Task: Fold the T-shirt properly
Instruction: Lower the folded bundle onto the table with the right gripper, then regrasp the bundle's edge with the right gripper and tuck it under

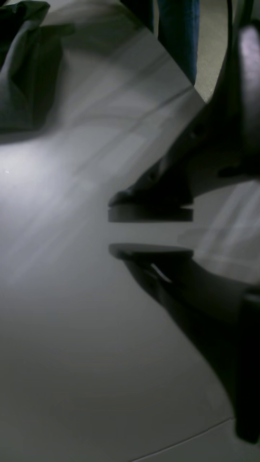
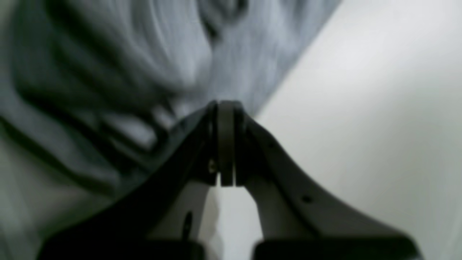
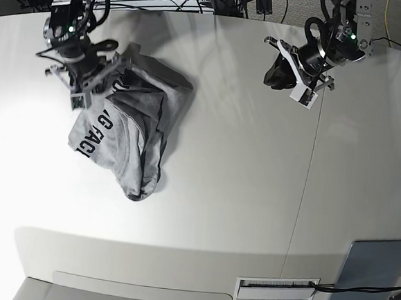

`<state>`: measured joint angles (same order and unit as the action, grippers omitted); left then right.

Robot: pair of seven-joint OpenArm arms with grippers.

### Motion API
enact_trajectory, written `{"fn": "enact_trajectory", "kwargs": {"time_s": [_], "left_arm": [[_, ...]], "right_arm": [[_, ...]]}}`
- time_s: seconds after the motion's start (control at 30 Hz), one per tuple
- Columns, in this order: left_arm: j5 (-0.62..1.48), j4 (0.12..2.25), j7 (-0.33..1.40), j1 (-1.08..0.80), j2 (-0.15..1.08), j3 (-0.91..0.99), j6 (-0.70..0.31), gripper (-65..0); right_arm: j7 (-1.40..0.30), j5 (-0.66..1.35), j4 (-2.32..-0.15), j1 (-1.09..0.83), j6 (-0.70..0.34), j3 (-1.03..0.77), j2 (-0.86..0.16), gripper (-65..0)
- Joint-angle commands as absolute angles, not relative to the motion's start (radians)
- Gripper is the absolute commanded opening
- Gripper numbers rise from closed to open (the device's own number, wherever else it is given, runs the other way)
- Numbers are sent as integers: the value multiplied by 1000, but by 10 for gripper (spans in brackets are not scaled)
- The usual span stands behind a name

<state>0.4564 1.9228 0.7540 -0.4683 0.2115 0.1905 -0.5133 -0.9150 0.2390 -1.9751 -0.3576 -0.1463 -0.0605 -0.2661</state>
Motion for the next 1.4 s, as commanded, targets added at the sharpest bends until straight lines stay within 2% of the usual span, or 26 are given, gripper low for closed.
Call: {"fn": "enact_trajectory", "kwargs": {"time_s": [0.0,0.3,0.5,0.63,0.73,0.9,1.07,1.23,1.27,1.37], "left_arm": [[472,1938,732,-468,216,192,-517,-558],[472,1938,733,-468,216,192,-517,-558],[472,1938,733,-468,216,192,-517,-558],[472,1938,733,-468,216,192,-517,-558],[472,1938,733,-468,216,192,-517,-558],[472,1938,733,-468,216,192,-517,-558],[472,1938,732,-468,216,192,-517,-558],[472,1938,732,-468,216,192,-517,-558],[472,1938,732,-468,216,192,-517,-558],[472,1938,733,-468,216,192,-517,-558]], "right_arm": [[-896,255,-1987,-344,-146,-64,-277,-650],[-913,257,-1987,-310,-176,16,-227,-650],[-877,254,-1983,-276,-176,163,-224,-650],[-859,254,-1972,-220,-242,300,-224,-650],[-856,253,-1973,-181,-250,353,-224,-650],[-879,237,-1973,-167,-230,312,-224,-650],[-997,235,-2004,-167,-222,220,-225,-650],[-987,227,-2090,-173,-254,188,-224,-405],[-986,209,-2098,-173,-255,191,-224,-380],[-1003,125,-2098,-178,-253,196,-224,-373]]}}
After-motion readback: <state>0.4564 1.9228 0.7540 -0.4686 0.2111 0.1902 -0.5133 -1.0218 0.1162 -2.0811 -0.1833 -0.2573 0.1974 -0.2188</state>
